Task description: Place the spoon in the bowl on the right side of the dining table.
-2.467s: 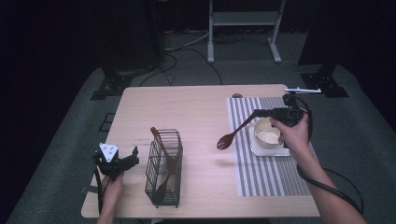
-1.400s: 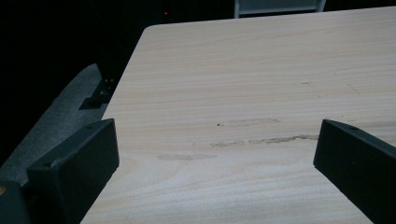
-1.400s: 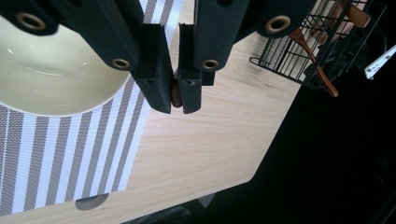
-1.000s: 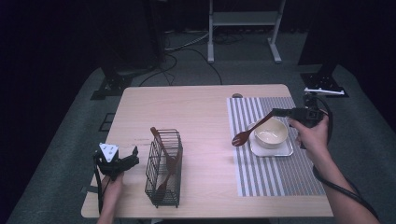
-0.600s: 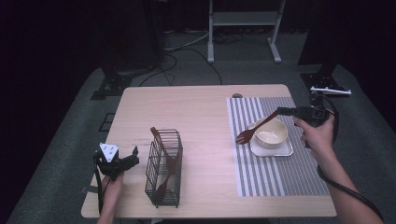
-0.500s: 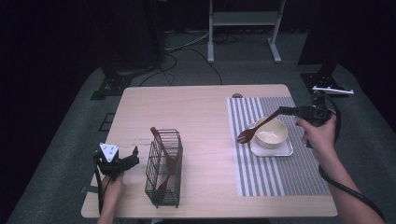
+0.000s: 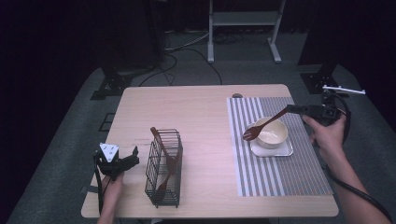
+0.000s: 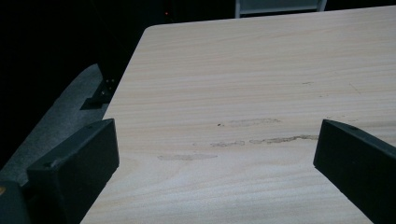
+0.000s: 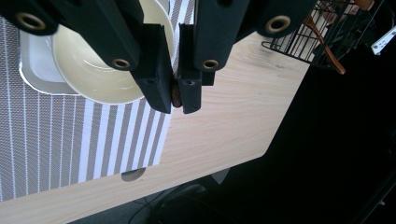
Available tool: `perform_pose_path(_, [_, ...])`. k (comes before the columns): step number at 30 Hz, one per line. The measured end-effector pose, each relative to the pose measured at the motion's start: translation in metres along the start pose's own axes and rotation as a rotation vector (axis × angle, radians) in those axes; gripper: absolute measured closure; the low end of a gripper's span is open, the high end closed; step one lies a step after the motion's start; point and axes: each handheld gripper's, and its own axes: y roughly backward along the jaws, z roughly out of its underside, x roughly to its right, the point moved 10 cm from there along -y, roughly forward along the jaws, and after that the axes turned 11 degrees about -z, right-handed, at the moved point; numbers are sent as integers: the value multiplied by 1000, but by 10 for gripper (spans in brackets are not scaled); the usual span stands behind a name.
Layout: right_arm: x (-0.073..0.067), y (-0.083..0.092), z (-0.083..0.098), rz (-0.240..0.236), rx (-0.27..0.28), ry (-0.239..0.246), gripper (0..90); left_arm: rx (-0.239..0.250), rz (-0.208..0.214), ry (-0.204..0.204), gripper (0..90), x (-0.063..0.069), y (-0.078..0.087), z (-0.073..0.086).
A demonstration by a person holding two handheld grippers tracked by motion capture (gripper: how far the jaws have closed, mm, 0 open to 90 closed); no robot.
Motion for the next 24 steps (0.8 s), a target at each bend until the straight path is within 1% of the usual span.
perform_pose_path(9, [5,9,-3,7,24,-12,836,0,1,0,0,0,0,0])
perform_pose_path(14, [7,11,-4,5,33,-15,836,1,0,1,0,0,0,0])
perform_pose_path(24, [12,18,-7,15,52,-26,836,0,0,0,0,0,0,0])
